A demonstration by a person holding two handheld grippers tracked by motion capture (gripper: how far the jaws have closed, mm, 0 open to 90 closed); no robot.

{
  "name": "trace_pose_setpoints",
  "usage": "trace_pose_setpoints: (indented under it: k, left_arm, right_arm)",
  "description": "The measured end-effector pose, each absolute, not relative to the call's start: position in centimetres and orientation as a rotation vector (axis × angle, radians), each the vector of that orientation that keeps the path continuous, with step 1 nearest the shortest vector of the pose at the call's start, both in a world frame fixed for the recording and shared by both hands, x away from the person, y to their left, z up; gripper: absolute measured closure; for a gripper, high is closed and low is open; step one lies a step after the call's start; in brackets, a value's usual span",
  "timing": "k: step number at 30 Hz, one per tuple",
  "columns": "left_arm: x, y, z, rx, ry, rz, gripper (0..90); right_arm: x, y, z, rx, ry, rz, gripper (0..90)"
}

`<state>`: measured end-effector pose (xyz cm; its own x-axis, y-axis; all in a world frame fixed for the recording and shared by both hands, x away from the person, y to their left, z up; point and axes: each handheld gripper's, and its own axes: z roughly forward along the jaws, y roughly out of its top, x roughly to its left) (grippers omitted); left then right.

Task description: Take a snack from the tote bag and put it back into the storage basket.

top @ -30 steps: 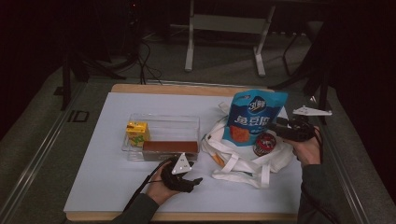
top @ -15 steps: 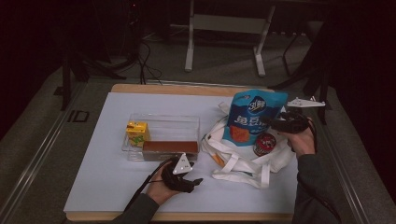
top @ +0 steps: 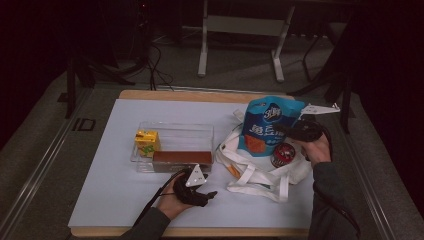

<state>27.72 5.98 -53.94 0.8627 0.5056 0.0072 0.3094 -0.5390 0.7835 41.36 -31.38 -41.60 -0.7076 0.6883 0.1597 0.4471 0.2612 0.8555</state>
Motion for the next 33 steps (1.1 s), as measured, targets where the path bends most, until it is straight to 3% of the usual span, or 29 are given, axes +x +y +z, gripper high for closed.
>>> trace_pose_setpoints:
  k: [1, 9, 33]
  left_arm:
    - [27.7, 6.0, -53.9, 2.180, 0.588, 0.293, 33.0]
    - [27.8, 6.0, -53.9, 2.182, 0.589, 0.292, 33.1]
    - [27.8, 6.0, -53.9, 2.181, 0.589, 0.284, 33.3]
  right_arm:
    - [41.3, -31.4, -41.6, 1.035, 2.283, 1.428, 76.0]
    - [41.1, -31.2, -41.8, 1.007, 2.244, 1.439, 86.3]
    - [40.9, -31.2, -40.8, 0.954, 2.201, 1.560, 88.8]
